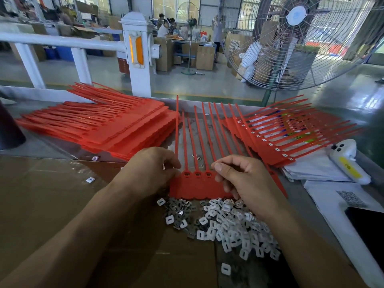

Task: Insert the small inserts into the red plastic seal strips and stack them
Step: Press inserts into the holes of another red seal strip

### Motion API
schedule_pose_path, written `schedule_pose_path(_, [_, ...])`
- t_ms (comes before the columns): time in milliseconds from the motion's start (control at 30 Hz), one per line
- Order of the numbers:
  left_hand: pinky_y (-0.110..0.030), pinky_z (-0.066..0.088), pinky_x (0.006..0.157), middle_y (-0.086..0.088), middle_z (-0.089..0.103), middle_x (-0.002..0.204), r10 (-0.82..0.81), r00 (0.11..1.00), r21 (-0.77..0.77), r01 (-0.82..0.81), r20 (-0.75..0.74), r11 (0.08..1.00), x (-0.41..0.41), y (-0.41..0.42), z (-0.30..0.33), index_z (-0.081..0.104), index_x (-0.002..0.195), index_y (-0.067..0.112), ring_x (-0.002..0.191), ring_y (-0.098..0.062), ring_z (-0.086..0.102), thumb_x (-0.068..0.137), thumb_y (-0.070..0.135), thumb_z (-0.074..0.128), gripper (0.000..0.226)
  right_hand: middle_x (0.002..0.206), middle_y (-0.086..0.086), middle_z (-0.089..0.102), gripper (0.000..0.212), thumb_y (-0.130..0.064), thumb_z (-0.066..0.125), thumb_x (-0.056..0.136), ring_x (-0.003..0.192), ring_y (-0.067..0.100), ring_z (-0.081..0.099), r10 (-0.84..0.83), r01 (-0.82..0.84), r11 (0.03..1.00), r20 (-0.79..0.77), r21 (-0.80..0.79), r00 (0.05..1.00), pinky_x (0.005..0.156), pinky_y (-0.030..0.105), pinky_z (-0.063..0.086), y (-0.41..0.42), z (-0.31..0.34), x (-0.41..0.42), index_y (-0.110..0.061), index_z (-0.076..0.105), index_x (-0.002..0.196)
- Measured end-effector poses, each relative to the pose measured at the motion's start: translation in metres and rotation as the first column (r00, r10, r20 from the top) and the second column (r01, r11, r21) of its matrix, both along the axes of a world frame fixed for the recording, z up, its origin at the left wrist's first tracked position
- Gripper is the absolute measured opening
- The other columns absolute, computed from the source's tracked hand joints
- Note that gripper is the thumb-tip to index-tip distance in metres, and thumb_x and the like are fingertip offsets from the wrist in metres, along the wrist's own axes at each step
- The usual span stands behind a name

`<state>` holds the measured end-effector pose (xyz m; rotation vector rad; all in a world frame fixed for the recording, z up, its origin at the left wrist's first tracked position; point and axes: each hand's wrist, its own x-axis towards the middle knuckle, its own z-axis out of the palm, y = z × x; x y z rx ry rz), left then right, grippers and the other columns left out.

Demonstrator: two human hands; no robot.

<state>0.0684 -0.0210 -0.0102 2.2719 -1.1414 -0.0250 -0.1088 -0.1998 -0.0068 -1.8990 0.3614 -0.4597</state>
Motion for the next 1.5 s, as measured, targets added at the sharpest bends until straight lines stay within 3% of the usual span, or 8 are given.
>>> schedule_pose_path(333, [-0.02, 0.048, 0.073, 0.021, 0.068, 0.087, 0.033, 0.999, 0.03, -0.032, -0.033, 0.999, -0.001, 0.002, 0.001, 0.079, 0.095, 0.035, 0.082, 0.005, 0.061, 0.085, 0.03, 0.081, 0.012, 0.085, -0.006, 0.076, 0.014, -0.028, 0.066, 0.101, 0.063, 0.005, 0.065, 0.014, -0.015, 0.999, -0.018, -0.043, 1.0, 0.056, 0.016, 0.048, 0.003, 0.003, 0.002, -0.037, 0.076, 0.097])
schedule_pose_path(533, [-0.026, 0.053, 0.084, 0.021, 0.073, 0.095, 0.031, 0.997, 0.055, -0.026, -0.074, 0.998, -0.001, 0.001, 0.005, 0.08, 0.1, 0.033, 0.088, 0.004, 0.064, 0.087, 0.029, 0.078, 0.013, 0.086, -0.008, 0.077, 0.013, -0.021, 0.066, 0.1, 0.064, 0.002, 0.066, 0.062, -0.066, 0.997, -0.089, -0.048, 0.994, 0.059, 0.018, 0.052, 0.006, 0.021, 0.018, -0.029, 0.077, 0.1])
schedule_pose_path(700, [-0.021, 0.05, 0.068, 0.018, 0.071, 0.08, 0.114, 0.989, -0.027, -0.117, -0.098, 0.993, 0.0, 0.0, 0.003, 0.078, 0.088, 0.03, 0.077, 0.004, 0.065, 0.094, 0.027, 0.069, 0.011, 0.084, -0.006, 0.077, 0.013, -0.016, 0.066, 0.1, 0.062, 0.002, 0.065, 0.052, -0.058, 0.998, -0.134, -0.038, 0.99, 0.057, 0.017, 0.051, 0.01, 0.023, 0.031, -0.024, 0.076, 0.1])
schedule_pose_path(800, [-0.028, 0.052, 0.066, 0.014, 0.069, 0.077, 0.157, 0.982, -0.003, -0.158, -0.105, 0.987, -0.001, -0.001, 0.001, 0.074, 0.081, 0.032, 0.073, -0.001, 0.064, 0.094, 0.036, 0.07, 0.014, 0.085, -0.006, 0.077, 0.013, -0.017, 0.066, 0.1, 0.064, 0.001, 0.066, 0.041, -0.044, 0.999, -0.146, -0.023, 0.988, 0.06, 0.016, 0.052, 0.013, 0.015, 0.033, -0.026, 0.075, 0.102])
schedule_pose_path(900, [-0.034, 0.054, 0.076, 0.013, 0.068, 0.08, 0.183, 0.977, 0.052, -0.178, -0.111, 0.983, -0.004, -0.002, 0.0, 0.073, 0.081, 0.032, 0.078, -0.007, 0.065, 0.092, 0.047, 0.07, 0.019, 0.086, -0.007, 0.078, 0.014, -0.019, 0.066, 0.1, 0.067, 0.0, 0.067, 0.028, -0.032, 0.999, -0.159, -0.018, 0.987, 0.064, 0.017, 0.054, 0.013, 0.009, 0.032, -0.029, 0.075, 0.101])
schedule_pose_path(1067, [-0.048, 0.051, 0.096, 0.016, 0.067, 0.082, 0.219, 0.966, 0.076, -0.21, -0.137, 0.975, -0.009, -0.005, 0.004, 0.073, 0.08, 0.032, 0.082, -0.004, 0.062, 0.088, 0.048, 0.074, 0.018, 0.086, -0.009, 0.078, 0.014, -0.019, 0.064, 0.101, 0.069, 0.002, 0.068, 0.034, -0.036, 0.999, -0.166, -0.004, 0.985, 0.065, 0.016, 0.053, 0.012, 0.005, 0.03, -0.029, 0.075, 0.102])
schedule_pose_path(1200, [-0.05, 0.049, 0.1, 0.013, 0.069, 0.088, 0.231, 0.954, 0.08, -0.22, -0.19, 0.972, -0.009, -0.007, 0.004, 0.074, 0.082, 0.032, 0.088, -0.009, 0.064, 0.085, 0.049, 0.075, 0.018, 0.086, -0.011, 0.077, 0.014, -0.02, 0.064, 0.101, 0.07, 0.001, 0.068, 0.034, -0.036, 0.999, -0.166, -0.011, 0.986, 0.065, 0.013, 0.053, 0.012, 0.002, 0.03, -0.03, 0.075, 0.102])
schedule_pose_path(1500, [-0.049, 0.045, 0.102, 0.013, 0.066, 0.082, 0.257, 0.958, 0.075, -0.249, -0.13, 0.966, -0.007, -0.011, -0.001, 0.07, 0.08, 0.028, 0.084, -0.006, 0.06, 0.084, 0.052, 0.075, 0.025, 0.083, -0.013, 0.076, 0.014, -0.023, 0.066, 0.099, 0.07, 0.0, 0.069, 0.026, -0.033, 0.999, -0.187, -0.033, 0.982, 0.065, 0.014, 0.053, 0.011, -0.003, 0.032, -0.034, 0.075, 0.1])
